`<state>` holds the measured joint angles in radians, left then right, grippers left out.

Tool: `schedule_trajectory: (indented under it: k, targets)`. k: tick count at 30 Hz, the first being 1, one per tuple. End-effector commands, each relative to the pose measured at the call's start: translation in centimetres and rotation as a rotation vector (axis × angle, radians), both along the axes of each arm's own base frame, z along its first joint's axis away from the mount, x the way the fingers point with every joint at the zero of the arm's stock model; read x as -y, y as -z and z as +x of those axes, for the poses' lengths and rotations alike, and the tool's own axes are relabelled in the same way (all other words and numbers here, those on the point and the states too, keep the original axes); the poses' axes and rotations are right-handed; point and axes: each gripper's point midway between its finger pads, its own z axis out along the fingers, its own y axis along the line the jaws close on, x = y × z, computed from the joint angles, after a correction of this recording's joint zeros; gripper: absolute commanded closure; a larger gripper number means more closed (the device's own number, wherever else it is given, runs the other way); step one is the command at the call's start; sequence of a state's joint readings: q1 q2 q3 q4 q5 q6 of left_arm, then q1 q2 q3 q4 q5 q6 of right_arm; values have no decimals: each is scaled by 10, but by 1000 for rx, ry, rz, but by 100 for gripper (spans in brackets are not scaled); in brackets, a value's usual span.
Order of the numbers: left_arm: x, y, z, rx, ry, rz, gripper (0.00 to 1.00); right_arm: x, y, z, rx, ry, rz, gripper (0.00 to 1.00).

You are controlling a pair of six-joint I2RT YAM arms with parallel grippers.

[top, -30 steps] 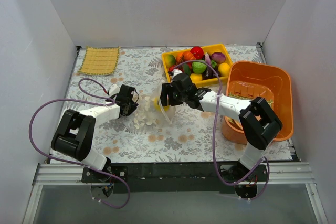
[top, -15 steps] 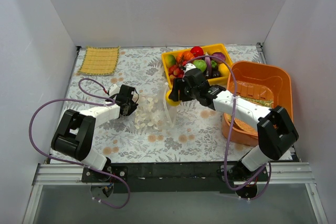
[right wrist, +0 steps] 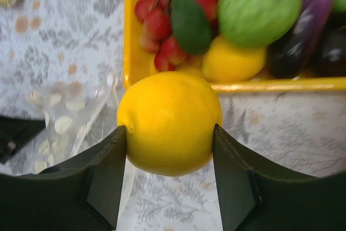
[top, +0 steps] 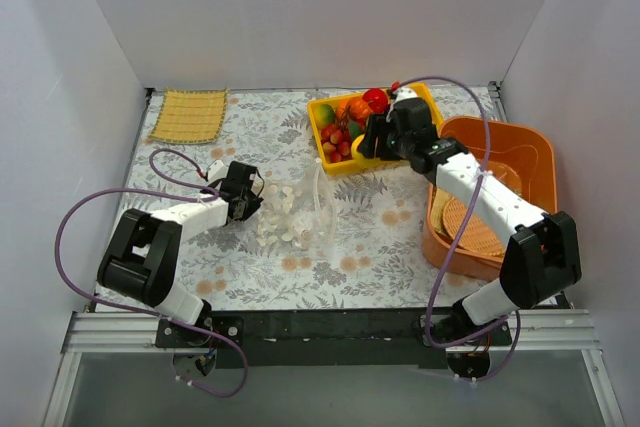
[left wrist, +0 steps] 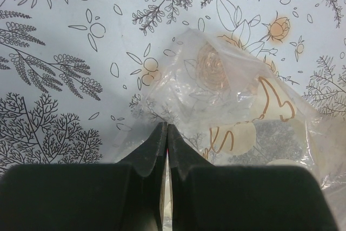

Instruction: Open the zip-top bag and remove the fake food

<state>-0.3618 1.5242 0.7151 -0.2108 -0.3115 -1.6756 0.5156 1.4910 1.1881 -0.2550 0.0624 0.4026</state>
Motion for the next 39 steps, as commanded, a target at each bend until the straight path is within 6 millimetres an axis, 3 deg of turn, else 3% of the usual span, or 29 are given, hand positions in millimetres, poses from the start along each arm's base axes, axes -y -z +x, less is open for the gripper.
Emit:
schedule_trajectory:
  k: [1, 2, 4, 6, 7, 8, 10, 14, 19, 28, 32, 39]
  targets:
    - [-6, -2, -15, -37, 30, 21, 100, 32, -60, 53, 148, 81, 12, 75]
    - [-5, -5, -14, -28, 32, 18, 100, 45, -57, 66, 147, 108, -2, 75]
    - [-3, -9, -14, -20, 49, 10, 100, 53, -75, 82, 182, 130, 7, 75]
    - [-2, -13, -14, -10, 54, 5, 100, 66, -71, 100, 178, 165, -19, 75]
    - [-2, -13, -14, -8, 58, 2, 100, 70, -82, 110, 204, 190, -24, 75]
    - [0, -13, -15, -11, 63, -5, 100, 77, -71, 118, 180, 211, -50, 76]
    - [1, -15, -15, -6, 71, -13, 100, 89, -72, 131, 190, 263, -82, 75]
    - [6, -21, -14, 12, 87, -32, 100, 104, -42, 151, 140, 322, -158, 77]
    - [8, -32, -11, 41, 103, -42, 100, 134, -6, 157, 57, 408, -253, 78]
    - [12, -38, -6, 60, 119, -51, 100, 149, 27, 151, -17, 448, -316, 77]
    - [12, -37, -7, 57, 121, -53, 100, 147, 31, 150, -25, 438, -310, 54]
    - [14, -36, -7, 63, 123, -63, 100, 141, 40, 152, -43, 413, -297, 36]
